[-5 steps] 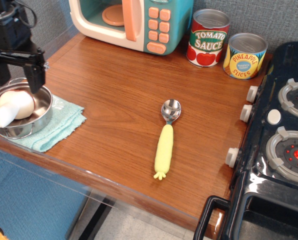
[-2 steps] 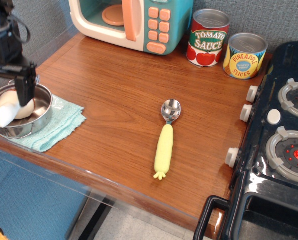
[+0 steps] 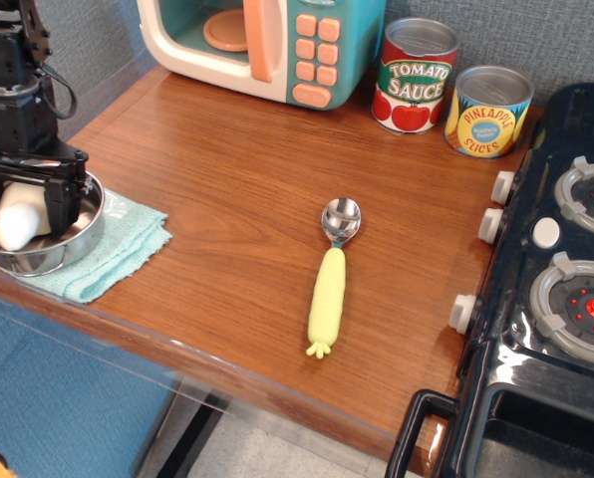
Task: Remove the mushroom and place it in front of the microwave.
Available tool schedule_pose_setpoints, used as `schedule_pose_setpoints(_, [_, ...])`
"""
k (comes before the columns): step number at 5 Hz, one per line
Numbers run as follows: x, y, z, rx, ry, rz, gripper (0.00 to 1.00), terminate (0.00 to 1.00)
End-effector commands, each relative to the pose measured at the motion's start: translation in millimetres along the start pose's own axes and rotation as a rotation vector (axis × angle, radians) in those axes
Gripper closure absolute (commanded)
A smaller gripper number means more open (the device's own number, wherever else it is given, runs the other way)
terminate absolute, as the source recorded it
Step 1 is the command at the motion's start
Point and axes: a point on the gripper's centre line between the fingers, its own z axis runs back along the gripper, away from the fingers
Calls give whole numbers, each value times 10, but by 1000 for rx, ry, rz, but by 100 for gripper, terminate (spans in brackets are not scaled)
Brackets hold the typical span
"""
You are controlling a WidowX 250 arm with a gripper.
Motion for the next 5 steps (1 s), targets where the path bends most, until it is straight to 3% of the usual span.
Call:
schedule_pose_setpoints(1, [30,-65,546,-3,-159,-61,100,0])
schedule_pose_setpoints(2, [183,-183,1050,24,-292,-108,100,0])
schedule_pose_setpoints(4, [877,-353,1026,67,-312,-151,100,0])
schedule_pose_setpoints(5, [1100,-288,975,42,-325,-124,100,0])
